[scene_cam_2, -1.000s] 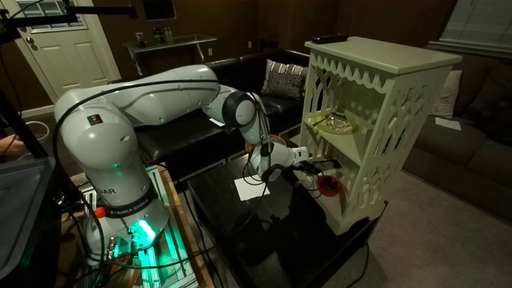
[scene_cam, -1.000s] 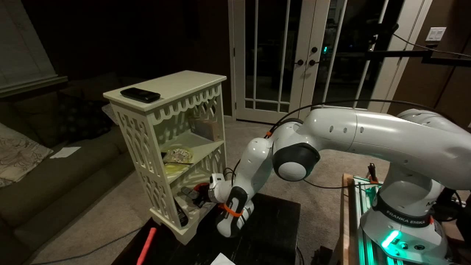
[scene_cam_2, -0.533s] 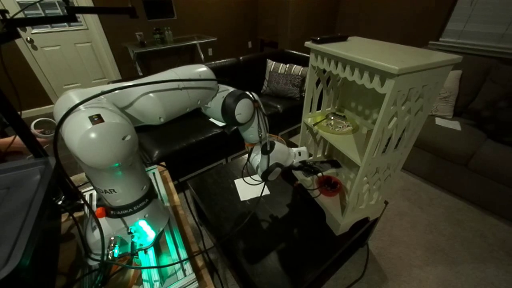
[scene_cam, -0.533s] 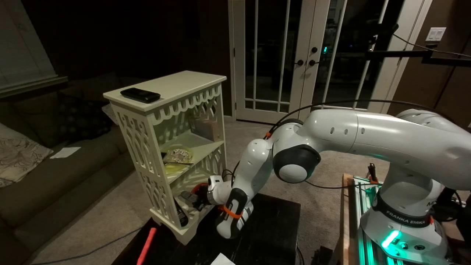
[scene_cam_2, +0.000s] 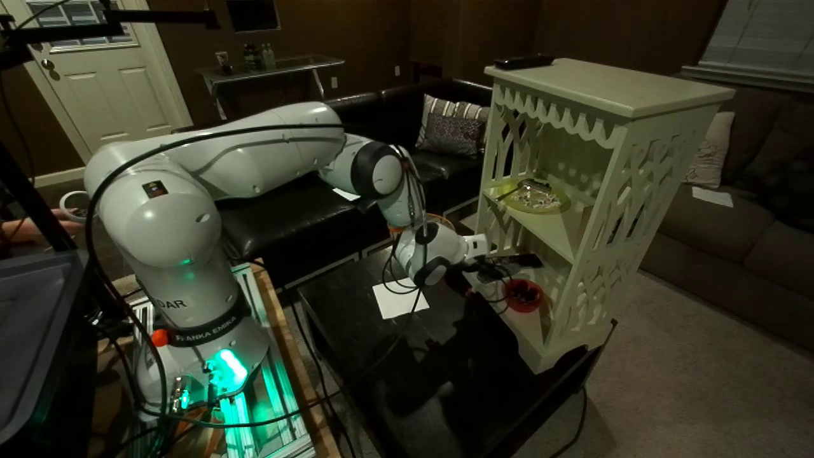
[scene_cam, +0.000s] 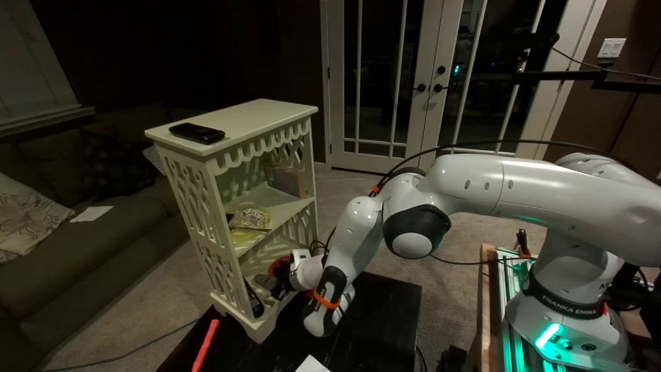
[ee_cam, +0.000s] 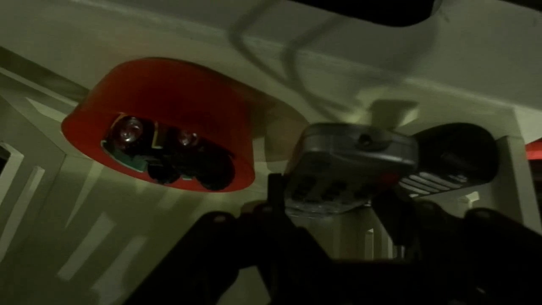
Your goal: Remove the grey remote from the middle shelf and put it in the bottom shelf
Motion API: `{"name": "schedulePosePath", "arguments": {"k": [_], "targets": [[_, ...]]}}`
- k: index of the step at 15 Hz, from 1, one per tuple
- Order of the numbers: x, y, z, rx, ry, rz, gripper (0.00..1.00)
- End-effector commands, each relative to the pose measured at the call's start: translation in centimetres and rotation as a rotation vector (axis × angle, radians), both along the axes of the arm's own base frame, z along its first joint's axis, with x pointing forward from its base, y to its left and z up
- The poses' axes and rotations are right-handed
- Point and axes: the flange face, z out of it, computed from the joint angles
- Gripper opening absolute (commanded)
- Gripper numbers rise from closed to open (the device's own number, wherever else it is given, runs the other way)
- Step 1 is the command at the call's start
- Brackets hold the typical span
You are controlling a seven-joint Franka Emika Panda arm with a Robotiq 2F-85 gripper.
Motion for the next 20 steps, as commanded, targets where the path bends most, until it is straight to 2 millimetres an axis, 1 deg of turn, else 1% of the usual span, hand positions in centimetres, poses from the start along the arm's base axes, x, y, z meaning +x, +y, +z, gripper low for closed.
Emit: {"name": "schedulePosePath", "arguments": {"k": [1, 10, 11, 12, 13, 14, 15, 18, 20], "targets": [[0.2, 0.1, -0.2, -0.003, 0.028, -0.016, 0.31], [0.0, -0.8, -1.7, -0.034, 0.147, -0.005, 0.31], [0.0, -0.7, -1.8, -0.034, 0.155, -0.003, 0.81], [0.0, -0.7, -1.8, -0.032, 0.158, -0.001, 0.81], [0.0, -0.6, -1.8, -0.031, 0.158, 0.004, 0.87], [0.1, -0.4, -1.9, -0.025, 0.162, 0.007, 0.95], [0.1, -0.2, -1.9, -0.023, 0.160, 0.013, 0.99], [0.0, 0.8, -1.9, -0.016, 0.158, 0.035, 1.00], [0.0, 1.9, -2.0, -0.018, 0.161, 0.059, 1.00]]}}
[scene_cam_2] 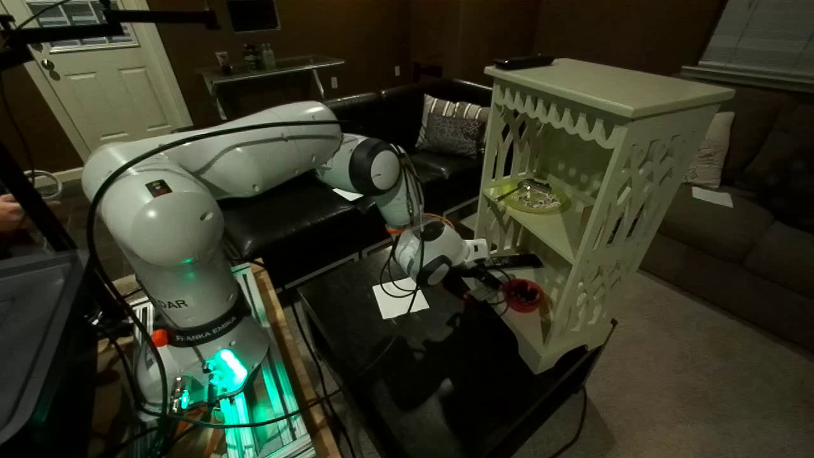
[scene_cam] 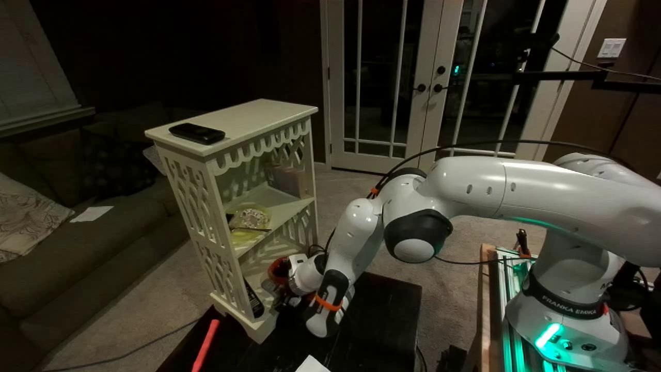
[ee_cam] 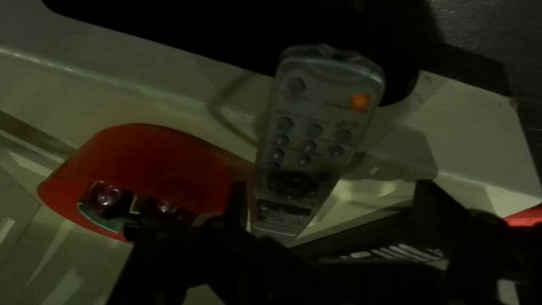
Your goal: Remove the grey remote from the middle shelf and put it in the bottom shelf
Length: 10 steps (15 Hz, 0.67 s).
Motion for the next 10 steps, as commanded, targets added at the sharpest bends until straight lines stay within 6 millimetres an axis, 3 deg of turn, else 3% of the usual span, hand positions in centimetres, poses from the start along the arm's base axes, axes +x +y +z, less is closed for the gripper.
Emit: {"name": "schedulePosePath", "arguments": {"k": [1, 5, 7, 10], "targets": [[-0.1, 2.2, 0.1, 0.001, -0.001, 0.050, 1.00], [0.2, 3.8, 2.2, -0.083, -0.110, 0.127, 1.00], [0.3, 3.7, 3.6, -0.143, -0.182, 0.150, 1.00], [-0.3, 2.0, 4.7, -0.252, -0.208, 0.088, 1.00]]}}
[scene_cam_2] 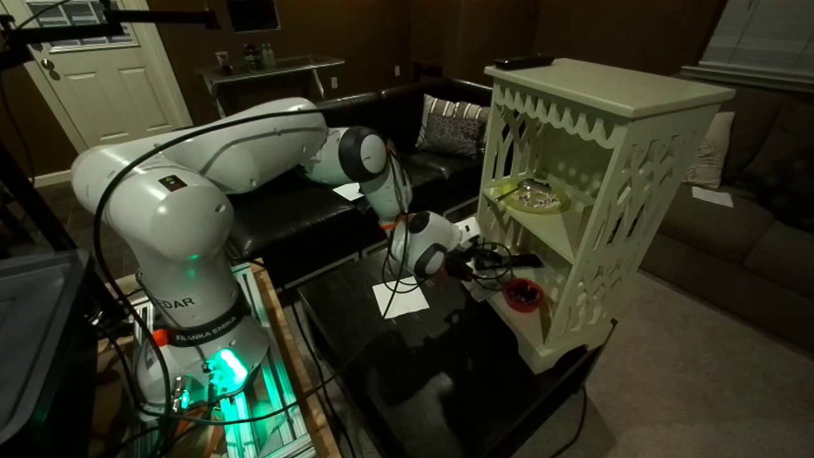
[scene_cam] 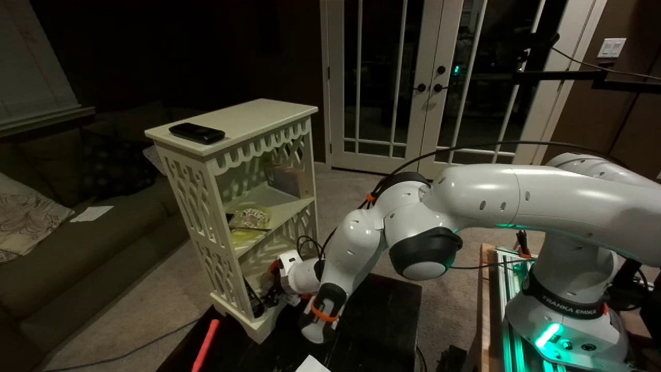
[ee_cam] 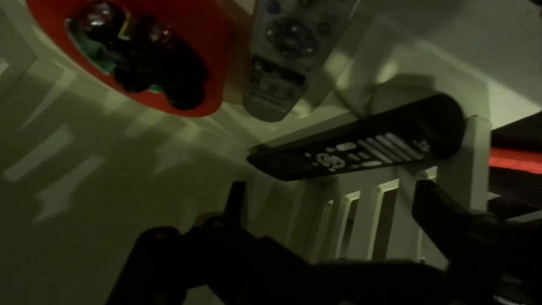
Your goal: Remove the grey remote from the middle shelf and put it in the bottom shelf
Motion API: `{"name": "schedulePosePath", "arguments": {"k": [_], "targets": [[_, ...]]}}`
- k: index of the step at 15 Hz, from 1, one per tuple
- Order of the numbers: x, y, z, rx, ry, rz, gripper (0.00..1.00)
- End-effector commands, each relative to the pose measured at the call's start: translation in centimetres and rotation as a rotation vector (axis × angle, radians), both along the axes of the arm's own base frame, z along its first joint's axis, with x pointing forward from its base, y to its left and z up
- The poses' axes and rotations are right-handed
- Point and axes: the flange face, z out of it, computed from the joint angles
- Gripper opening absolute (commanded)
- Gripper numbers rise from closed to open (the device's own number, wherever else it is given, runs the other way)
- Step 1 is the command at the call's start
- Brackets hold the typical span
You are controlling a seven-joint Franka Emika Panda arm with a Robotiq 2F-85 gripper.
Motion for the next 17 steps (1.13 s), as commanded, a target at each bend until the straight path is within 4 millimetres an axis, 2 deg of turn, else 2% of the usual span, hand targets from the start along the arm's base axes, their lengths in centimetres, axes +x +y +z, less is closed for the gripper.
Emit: {"name": "schedulePosePath", "arguments": {"k": [1, 6, 11, 12, 14, 17], "targets": [[-1.4, -2.0, 1.0, -0.128, -0.030, -0.074, 1.00], [-3.7, -4.0, 1.0, -0.212, 0.036, -0.203, 1.00], [-7.6, -5.0, 2.0, -0.228, 0.206, -0.291, 1.00], [-5.9, -4.8, 0.4, -0.218, 0.145, -0.260, 1.00], [-6.9, -4.8, 0.8, -0.228, 0.171, -0.275, 1.00], [-7.2, -5.0, 1.2, -0.230, 0.181, -0.282, 1.00]]}}
